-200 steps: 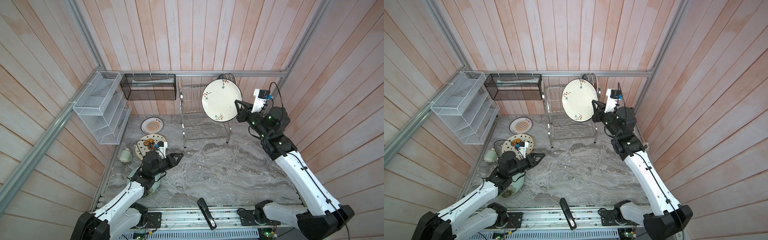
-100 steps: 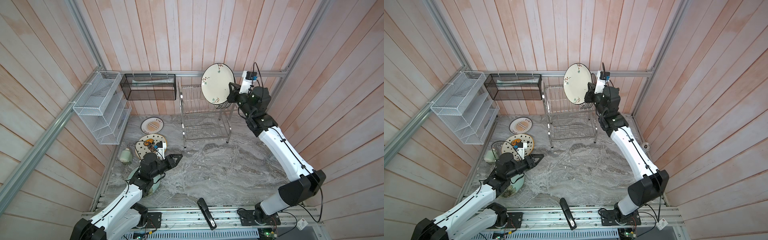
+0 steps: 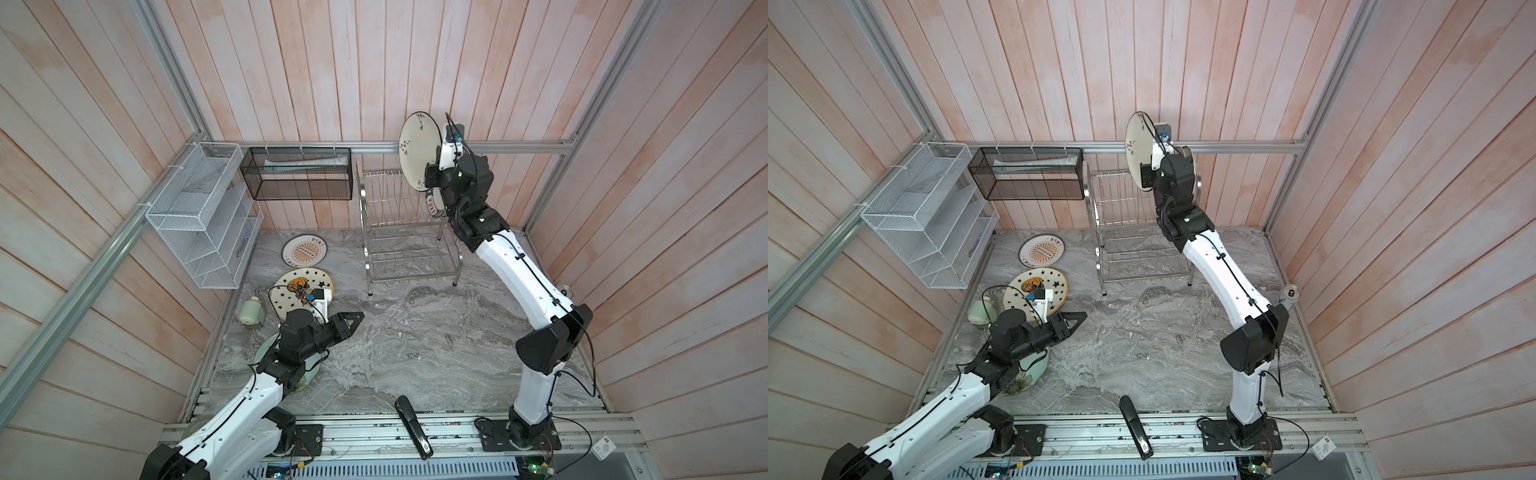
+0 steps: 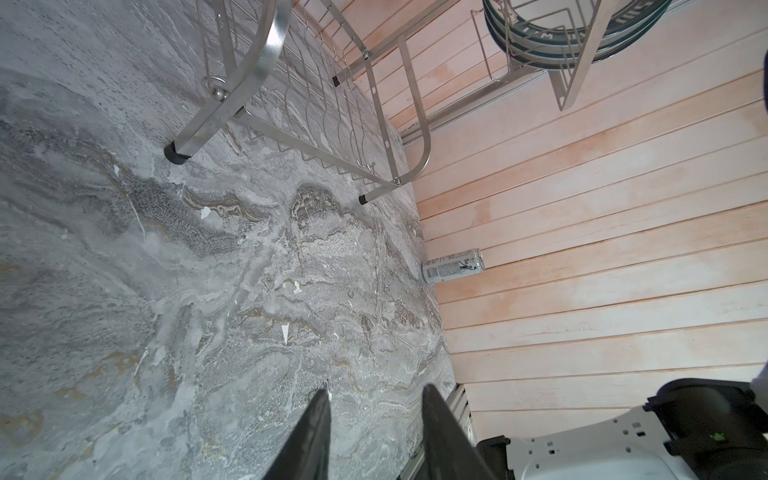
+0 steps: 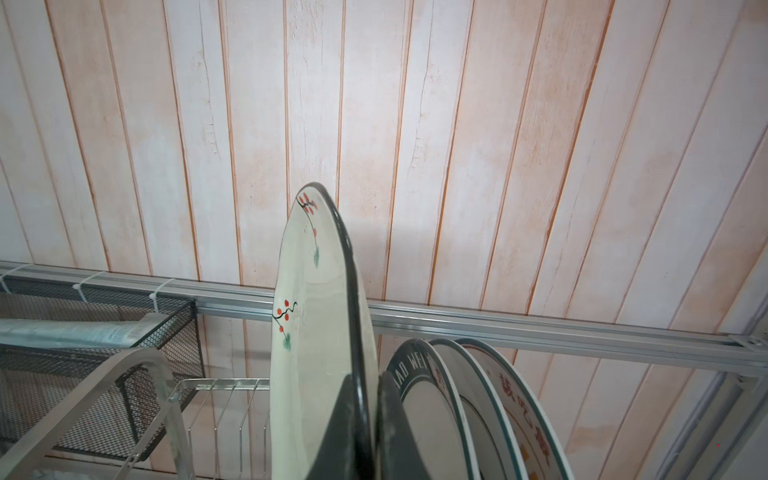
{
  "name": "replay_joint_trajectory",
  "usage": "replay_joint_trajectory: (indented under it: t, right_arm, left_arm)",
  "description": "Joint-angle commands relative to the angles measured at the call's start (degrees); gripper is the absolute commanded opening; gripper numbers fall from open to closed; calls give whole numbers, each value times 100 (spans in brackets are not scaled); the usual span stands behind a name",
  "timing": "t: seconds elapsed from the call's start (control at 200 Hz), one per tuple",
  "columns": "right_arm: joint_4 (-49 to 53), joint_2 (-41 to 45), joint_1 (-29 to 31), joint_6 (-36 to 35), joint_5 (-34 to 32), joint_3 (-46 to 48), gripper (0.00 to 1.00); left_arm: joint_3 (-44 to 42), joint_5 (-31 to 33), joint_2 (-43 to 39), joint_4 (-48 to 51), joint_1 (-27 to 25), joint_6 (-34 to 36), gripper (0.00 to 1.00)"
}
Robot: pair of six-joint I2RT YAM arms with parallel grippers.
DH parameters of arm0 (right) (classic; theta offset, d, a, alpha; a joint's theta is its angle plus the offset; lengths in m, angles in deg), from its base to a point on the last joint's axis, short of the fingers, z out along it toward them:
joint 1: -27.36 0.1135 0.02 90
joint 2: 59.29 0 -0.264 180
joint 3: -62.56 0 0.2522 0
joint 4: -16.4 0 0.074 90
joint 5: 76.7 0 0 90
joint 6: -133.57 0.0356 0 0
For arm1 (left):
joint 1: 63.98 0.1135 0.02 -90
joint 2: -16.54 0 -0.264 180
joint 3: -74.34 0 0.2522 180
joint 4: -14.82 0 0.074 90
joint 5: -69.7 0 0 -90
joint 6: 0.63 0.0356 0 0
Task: Load the plates into the dish rack
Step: 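Lift the berry plate with the right gripper up toward the dish rack, then lower the berry plate into the rack slot beside the green-rimmed plates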
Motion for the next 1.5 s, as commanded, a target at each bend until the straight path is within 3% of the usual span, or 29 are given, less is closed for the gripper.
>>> replay_joint_trajectory:
  t: [0.0,0.475,1.29,1.495]
  right_arm:
    - [-669,-37,118,-619,-758,-472,0]
    - [-1085,109,208,-1282,-1320,78,0]
    - [-1604,876,220,-1000,-1324,1577,0]
    - [-1465,812,227,-1004,-1366,1494,0]
  left_arm:
    - [-129,43,-115,98,-18,3,38]
    - [-113,39,-32,19,-22,21,39]
    - [-124,40,-89,99,-21,-5,39]
    - [-110,40,-99,95,-21,-5,39]
